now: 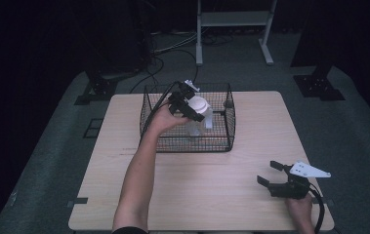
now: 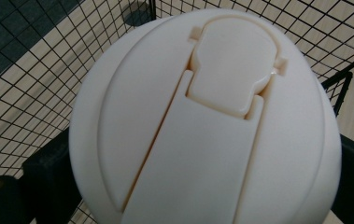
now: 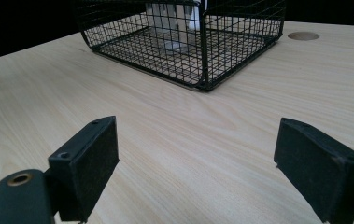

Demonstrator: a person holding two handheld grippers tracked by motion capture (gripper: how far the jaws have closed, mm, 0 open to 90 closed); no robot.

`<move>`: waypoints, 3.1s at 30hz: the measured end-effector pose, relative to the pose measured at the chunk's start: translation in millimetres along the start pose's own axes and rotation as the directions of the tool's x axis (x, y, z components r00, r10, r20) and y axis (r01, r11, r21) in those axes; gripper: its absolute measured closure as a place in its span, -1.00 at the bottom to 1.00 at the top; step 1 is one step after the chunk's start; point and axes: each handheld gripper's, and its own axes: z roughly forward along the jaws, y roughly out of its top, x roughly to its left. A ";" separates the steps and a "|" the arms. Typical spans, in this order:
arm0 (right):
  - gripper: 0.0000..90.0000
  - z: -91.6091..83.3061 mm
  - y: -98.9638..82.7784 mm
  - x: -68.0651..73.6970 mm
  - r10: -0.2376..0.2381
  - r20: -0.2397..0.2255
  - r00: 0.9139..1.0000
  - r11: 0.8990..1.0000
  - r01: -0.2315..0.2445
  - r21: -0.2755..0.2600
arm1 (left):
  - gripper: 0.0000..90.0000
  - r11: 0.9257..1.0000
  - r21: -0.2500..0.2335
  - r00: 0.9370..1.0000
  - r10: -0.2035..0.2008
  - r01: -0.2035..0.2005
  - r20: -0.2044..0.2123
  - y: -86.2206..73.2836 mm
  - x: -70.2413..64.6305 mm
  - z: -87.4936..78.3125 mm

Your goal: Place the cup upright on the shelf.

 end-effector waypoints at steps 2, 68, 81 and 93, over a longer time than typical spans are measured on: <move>-0.72 0.0 0.0 0.0 0.000 0.000 1.000 1.000 0.000 0.000 | -0.95 1.000 -0.011 1.000 0.002 -0.002 0.001 -0.4 0.4 -2.4; -0.71 3.1 -0.3 3.6 -0.017 0.020 1.000 0.999 0.016 0.036 | -1.00 0.991 -0.132 0.998 -0.036 0.030 -0.044 -90.5 -1.8 -68.0; -0.72 4.5 -0.4 4.7 -0.022 0.025 0.999 0.998 0.021 0.052 | -1.00 0.978 -0.209 1.000 -0.025 0.024 -0.003 -114.0 -18.5 -79.3; -0.71 5.6 -0.4 5.5 -0.024 0.033 0.999 0.998 0.022 0.059 | -1.00 0.968 -0.251 1.000 0.000 0.004 0.016 -131.2 -39.1 -80.8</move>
